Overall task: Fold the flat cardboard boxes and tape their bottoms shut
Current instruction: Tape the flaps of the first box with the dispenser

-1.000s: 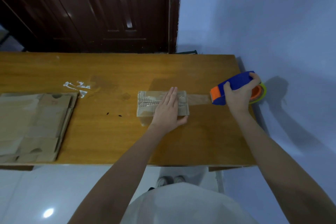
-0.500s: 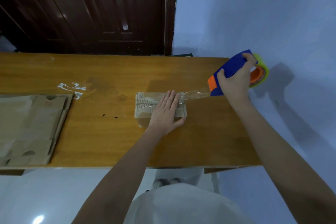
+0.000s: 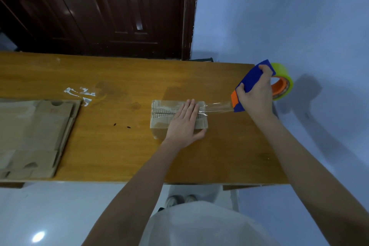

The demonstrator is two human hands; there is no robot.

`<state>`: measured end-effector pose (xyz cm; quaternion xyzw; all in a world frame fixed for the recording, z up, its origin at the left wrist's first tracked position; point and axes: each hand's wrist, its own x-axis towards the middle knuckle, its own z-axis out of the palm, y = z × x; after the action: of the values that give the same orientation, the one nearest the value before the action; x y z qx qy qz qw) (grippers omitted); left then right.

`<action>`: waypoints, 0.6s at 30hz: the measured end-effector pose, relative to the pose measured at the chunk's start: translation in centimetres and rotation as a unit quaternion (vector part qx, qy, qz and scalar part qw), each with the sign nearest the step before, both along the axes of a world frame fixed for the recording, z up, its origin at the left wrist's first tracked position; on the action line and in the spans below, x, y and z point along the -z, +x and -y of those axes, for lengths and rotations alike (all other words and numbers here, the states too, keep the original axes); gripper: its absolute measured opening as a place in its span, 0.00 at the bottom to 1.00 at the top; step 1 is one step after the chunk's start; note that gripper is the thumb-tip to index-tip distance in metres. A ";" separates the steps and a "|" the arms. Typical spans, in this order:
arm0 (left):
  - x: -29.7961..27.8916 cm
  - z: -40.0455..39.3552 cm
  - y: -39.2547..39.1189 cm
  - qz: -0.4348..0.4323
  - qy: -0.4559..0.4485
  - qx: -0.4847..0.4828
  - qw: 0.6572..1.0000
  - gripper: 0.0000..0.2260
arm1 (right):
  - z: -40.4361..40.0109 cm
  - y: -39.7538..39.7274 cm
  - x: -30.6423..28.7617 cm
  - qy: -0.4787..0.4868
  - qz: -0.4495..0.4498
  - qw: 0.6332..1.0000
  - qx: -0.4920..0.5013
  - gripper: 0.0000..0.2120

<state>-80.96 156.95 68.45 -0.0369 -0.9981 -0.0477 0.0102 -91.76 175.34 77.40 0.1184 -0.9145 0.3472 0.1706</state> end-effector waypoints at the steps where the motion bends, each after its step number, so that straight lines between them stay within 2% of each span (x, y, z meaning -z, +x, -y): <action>1: 0.0 0.0 0.0 0.001 0.000 0.000 1.000 0.39 | -0.1 0.1 0.3 0.006 0.003 1.000 0.001 0.29; 10: 0.0 0.0 -0.1 0.008 0.000 0.000 1.000 0.39 | 0.1 0.7 3.4 0.028 0.038 0.999 0.009 0.28; 18: 0.1 0.0 -0.3 0.006 -0.013 -0.003 1.000 0.39 | 1.8 0.9 8.2 -0.062 0.131 0.989 0.034 0.31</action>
<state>-81.24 156.99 68.39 -0.0342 -0.9988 -0.0346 0.0040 -90.87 173.58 69.18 0.0299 -0.9093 0.4095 0.0677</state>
